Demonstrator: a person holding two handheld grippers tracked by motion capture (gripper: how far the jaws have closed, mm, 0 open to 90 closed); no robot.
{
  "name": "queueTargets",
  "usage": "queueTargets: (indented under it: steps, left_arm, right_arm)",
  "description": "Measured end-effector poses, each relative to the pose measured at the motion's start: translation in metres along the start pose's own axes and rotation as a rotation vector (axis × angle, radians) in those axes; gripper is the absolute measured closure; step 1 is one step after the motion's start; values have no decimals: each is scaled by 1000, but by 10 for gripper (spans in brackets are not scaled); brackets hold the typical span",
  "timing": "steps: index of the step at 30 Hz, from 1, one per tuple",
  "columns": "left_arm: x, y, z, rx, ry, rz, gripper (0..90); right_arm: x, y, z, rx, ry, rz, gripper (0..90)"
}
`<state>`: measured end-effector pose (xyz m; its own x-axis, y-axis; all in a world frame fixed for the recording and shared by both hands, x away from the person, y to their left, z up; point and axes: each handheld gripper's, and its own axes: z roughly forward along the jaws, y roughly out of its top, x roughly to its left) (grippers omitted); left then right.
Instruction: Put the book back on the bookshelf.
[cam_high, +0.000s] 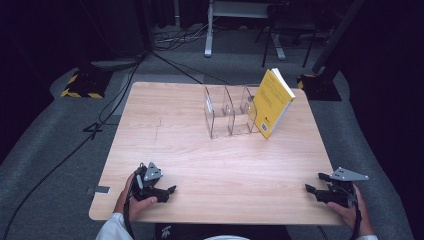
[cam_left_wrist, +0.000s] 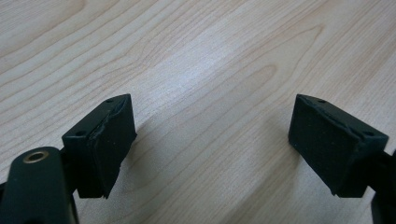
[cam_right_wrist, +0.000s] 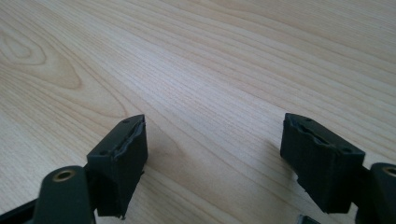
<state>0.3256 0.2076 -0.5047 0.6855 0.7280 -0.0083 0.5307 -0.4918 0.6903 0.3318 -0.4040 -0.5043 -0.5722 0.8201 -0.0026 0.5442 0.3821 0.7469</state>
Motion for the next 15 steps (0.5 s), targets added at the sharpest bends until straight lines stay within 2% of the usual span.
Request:
queueTargets:
  steps: [1,15]
  left_arm:
    - [-1,0,0,-1,-4,-10,155]
    - [0,1,1,-1,-1,-11,154]
  right_arm:
    - [0,0,0,0,-1,0,236]
    - [0,0,0,-1,-2,0,235]
